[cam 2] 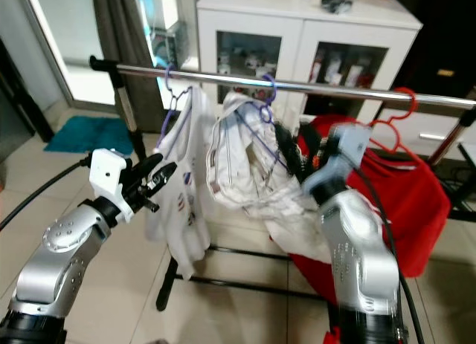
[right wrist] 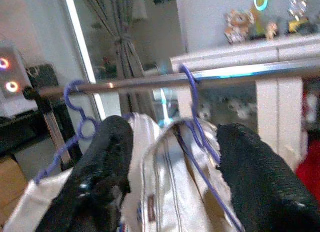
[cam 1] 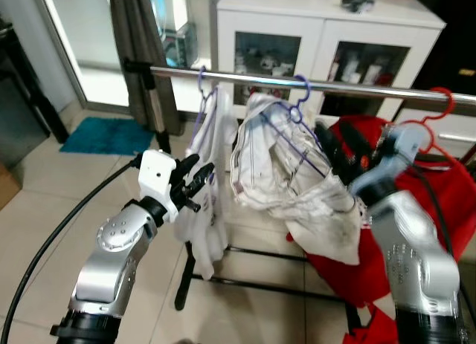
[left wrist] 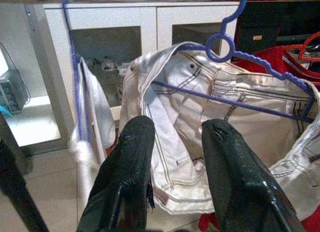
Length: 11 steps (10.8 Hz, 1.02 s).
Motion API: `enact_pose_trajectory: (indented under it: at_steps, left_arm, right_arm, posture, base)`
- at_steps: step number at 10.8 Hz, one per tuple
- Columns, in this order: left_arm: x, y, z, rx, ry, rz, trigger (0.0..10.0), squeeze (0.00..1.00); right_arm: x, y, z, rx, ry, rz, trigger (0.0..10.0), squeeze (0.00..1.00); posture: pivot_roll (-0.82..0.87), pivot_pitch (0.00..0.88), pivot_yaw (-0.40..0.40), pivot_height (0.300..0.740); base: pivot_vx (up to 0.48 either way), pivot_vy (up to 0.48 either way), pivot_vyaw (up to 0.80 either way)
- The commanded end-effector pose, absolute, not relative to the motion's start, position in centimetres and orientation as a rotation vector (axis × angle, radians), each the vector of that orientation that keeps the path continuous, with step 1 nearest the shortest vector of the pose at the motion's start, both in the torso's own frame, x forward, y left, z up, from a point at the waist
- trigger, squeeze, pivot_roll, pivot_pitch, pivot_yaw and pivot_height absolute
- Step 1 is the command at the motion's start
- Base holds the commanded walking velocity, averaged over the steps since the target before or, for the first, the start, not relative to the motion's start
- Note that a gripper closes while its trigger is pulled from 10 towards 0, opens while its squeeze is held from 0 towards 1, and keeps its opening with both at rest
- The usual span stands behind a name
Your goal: Hang hanger
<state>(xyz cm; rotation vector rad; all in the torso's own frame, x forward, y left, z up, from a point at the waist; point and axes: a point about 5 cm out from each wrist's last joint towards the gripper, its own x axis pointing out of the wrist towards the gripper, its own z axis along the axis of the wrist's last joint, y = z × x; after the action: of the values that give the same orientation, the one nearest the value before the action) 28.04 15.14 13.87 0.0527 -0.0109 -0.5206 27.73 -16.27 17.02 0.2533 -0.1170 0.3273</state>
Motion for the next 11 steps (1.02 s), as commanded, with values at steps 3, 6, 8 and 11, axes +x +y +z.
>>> enact_pose_trajectory:
  at_steps: [3, 6, 8, 11]
  left_arm:
    - [28.33, 14.73, 14.57, 0.068, -0.050, -0.520, 10.0, 0.00]
    - [28.49, 14.99, 14.74, 0.071, -0.058, -0.510, 10.0, 0.00]
    - [28.39, 15.13, 14.67, 0.074, -0.057, -0.506, 10.0, 0.00]
    - [28.40, 15.11, 14.58, 0.075, -0.053, -0.506, 10.0, 0.00]
  right_arm:
    - [27.25, -15.82, 17.20, 0.243, -0.097, 0.304, 10.0, 1.00]
    - [27.31, -15.72, 17.29, 0.219, -0.095, 0.298, 10.0, 1.00]
    - [27.39, -15.61, 17.05, 0.206, -0.077, 0.296, 10.0, 1.00]
    - [27.36, -15.31, 16.68, 0.204, -0.061, 0.295, 10.0, 1.00]
  posture:
    - [-0.13, 0.000, 0.038, 0.740]
    - [-0.13, 0.000, 0.039, 0.740]
    - [-0.12, 0.000, 0.035, 0.740]
    - [-0.12, 0.000, 0.037, 0.740]
  base:
    - [0.000, -0.274, 0.00]
    - [0.000, -0.274, 0.00]
    - [0.000, -0.277, 0.00]
    - [0.000, -0.277, 0.00]
